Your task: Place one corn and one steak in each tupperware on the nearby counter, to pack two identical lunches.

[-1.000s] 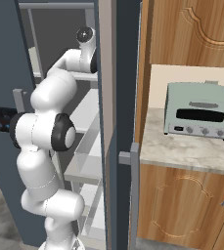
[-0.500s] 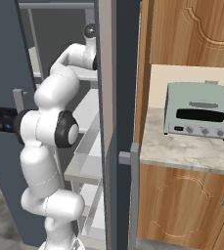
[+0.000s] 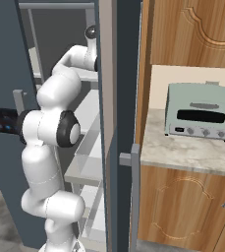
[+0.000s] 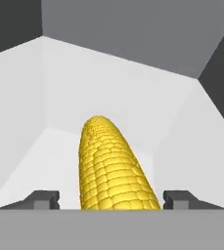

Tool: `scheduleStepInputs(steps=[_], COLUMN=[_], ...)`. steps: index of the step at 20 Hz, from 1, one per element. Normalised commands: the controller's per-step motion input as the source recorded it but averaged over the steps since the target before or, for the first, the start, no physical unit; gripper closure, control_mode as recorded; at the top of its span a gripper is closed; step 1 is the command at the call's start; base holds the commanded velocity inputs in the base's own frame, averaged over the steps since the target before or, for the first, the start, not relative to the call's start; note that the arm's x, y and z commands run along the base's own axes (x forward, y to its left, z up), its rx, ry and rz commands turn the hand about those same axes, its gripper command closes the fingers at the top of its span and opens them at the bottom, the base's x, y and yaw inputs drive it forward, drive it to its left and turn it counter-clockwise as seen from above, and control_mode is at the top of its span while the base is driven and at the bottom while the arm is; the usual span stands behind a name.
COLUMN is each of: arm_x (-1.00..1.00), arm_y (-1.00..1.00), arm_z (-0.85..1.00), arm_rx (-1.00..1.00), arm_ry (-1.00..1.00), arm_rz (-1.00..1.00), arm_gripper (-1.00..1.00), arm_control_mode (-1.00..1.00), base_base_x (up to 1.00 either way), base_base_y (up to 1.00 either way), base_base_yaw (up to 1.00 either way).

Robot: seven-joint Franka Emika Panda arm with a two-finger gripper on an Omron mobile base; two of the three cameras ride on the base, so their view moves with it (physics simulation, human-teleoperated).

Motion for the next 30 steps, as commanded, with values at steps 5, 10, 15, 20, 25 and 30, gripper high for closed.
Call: scheduleStepInputs(steps=[5,10,15,20,25,30], arm_x=[-0.01,-0.25,-0.6,-0.9,-1.0,-1.0], arm_y=[0.25,0.12,0.12,0.16,0.0,0.01], arm_z=[-0.51,-0.45,-0.53,-0.54,0.04,0.06], arm_rx=[-0.16,-0.03,0.0,0.01,0.09,0.05], arm_ry=[0.17,-0.02,-0.09,-0.13,-0.01,0.0], arm_rz=[0.01,-0.01,-0.04,-0.06,-0.09,-0.14], arm_gripper=[1.0,1.0,1.0,1.0,1.0,1.0], arm_control_mode=[-1.0,-1.0,-1.0,-1.0,-1.0,-1.0], base_base_x=[0.0,0.0,0.0,0.0,0.0,0.0], base_base_y=[0.0,0.0,0.0,0.0,0.0,0.0], base_base_yaw=[0.0,0.0,0.0,0.0,0.0,0.0])
